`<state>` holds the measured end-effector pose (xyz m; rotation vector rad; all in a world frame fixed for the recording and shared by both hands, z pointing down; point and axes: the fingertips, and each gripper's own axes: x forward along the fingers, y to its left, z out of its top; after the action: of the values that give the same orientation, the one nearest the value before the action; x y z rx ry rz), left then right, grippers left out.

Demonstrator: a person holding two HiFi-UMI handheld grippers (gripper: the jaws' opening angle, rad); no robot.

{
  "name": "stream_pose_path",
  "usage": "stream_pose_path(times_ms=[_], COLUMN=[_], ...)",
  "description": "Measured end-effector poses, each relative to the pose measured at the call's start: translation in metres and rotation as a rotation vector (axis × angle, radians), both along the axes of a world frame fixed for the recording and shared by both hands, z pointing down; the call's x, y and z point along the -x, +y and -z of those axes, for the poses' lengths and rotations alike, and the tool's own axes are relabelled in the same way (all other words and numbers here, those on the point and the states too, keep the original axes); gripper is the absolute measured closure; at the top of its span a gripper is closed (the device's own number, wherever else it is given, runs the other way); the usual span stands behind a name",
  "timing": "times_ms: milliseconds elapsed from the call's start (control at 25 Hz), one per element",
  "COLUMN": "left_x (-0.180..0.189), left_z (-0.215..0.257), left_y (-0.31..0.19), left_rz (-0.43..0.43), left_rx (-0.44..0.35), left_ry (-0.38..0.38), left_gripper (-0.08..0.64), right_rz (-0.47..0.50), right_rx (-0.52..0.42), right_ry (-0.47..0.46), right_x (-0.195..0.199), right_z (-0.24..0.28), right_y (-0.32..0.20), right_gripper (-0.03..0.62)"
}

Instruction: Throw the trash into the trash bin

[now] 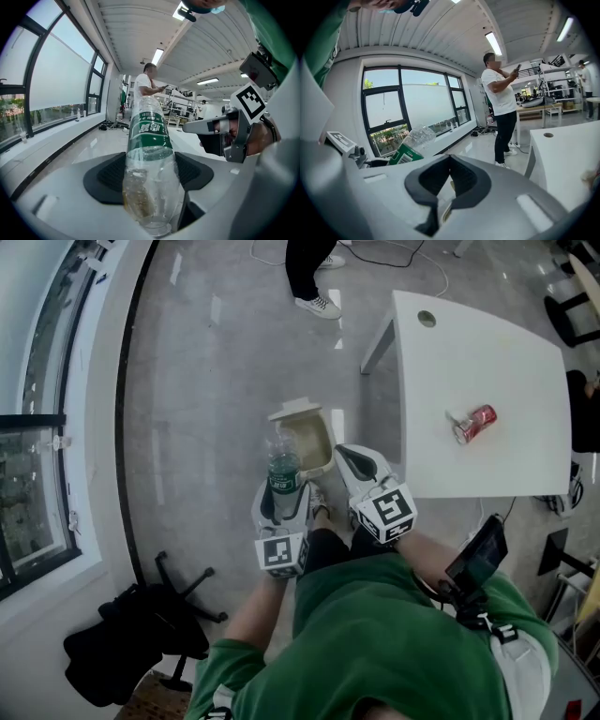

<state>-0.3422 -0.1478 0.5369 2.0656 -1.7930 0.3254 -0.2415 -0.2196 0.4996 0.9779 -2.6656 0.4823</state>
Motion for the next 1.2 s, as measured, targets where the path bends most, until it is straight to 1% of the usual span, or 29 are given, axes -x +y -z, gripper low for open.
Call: stream_pose_path(times_ms=[80, 200, 320, 520, 800, 960, 1200], left_x=[0.006, 0.010, 0.013, 0.014, 0.015, 0.014, 0.011], left_z=[-0.017, -0.051, -0.082, -0.129, -0.192, -0.228, -0.283], left_y=[0.000, -0.001, -0.002, -0.003, -0.007, -0.006, -0.004], left_rz=[-0.007, -0.022, -0.049, -0.086, -0.143, -0.146, -0.156], left_rx=[0.038, 0.084, 0.116, 0.202, 0.262, 0.304, 0.366], left_ry=[-0.009, -0.003, -0.017, -0.031, -0.061, -0.054, -0.067], left_gripper=[0.227, 0.227, 0.226, 0.227, 0.226, 0.225, 0.225], right_rz=[-0.007, -0.018, -0.032, -0.048, -0.040, -0.043, -0.036], right_rx=[0.021, 0.048, 0.079, 0.142, 0.182, 0.198, 0.237], right_ry=[0.018, 0.039, 0.069, 0.117, 0.168, 0.198, 0.240], right_x=[0.005, 0.010, 0.010, 0.010, 0.018, 0.018, 0.017], right_z=[-0.016, -0.047, -0.076, -0.125, -0.191, -0.228, -0.281], right_y=[-0.003, -0.008, -0.011, -0.010, -0.009, -0.010, -0.008], right_gripper=[0.589, 0.589, 0.589, 0.589, 0.589, 0.589, 0.589])
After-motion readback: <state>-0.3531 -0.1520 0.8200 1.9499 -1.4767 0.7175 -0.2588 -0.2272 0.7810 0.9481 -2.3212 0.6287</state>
